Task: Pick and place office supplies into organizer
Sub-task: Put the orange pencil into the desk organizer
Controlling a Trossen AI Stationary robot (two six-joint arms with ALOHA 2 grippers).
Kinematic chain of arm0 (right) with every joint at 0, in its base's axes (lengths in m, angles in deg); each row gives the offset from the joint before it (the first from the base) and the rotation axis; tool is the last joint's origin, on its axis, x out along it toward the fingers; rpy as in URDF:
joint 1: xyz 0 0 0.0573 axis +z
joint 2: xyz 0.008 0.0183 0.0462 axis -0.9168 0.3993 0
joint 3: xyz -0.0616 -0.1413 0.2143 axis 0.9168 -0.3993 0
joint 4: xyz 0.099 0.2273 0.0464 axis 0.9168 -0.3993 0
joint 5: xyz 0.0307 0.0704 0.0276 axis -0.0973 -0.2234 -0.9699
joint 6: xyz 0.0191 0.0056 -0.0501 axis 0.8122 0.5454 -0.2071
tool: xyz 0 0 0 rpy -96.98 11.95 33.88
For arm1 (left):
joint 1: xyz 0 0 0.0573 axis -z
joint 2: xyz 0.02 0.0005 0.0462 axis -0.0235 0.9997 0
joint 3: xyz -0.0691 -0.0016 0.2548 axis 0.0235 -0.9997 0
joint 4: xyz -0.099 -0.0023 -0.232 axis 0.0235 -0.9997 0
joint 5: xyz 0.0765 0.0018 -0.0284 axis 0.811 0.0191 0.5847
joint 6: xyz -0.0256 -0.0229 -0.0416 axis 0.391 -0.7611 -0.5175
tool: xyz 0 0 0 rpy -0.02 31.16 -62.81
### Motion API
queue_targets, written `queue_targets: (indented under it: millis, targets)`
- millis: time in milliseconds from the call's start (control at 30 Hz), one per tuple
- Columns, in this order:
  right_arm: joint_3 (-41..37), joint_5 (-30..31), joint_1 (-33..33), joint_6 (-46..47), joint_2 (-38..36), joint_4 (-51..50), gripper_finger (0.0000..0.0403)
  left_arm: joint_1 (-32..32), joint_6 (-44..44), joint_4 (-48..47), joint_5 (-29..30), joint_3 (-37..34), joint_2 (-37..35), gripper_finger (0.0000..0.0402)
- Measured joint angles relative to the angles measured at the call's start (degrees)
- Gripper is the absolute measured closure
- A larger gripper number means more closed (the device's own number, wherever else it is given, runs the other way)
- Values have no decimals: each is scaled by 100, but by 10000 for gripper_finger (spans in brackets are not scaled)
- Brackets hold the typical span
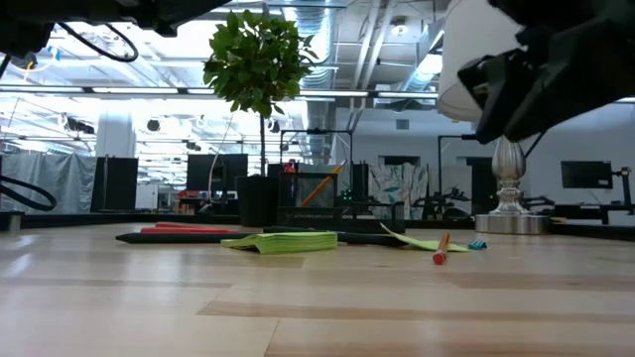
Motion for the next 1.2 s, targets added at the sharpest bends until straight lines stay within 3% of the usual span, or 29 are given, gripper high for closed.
queue_targets:
  millis: [167, 333, 733, 1200]
  targets:
    - [437, -948, -335, -783, 406, -335, 296, -4, -29, 146, 3, 0, 0, 350]
    - [805, -1422, -603, -1495, 935, -564, 302, -2, -38, 393, 5, 0, 0, 350]
    - [1401, -1996, -755, -2820, 1936, -753, 301, -2, -593, 373, 7, 0, 0, 350]
    - [1617, -2394, -1013, -3852, 2022, -777, 301, 0, -755, 407, 7, 0, 0, 350]
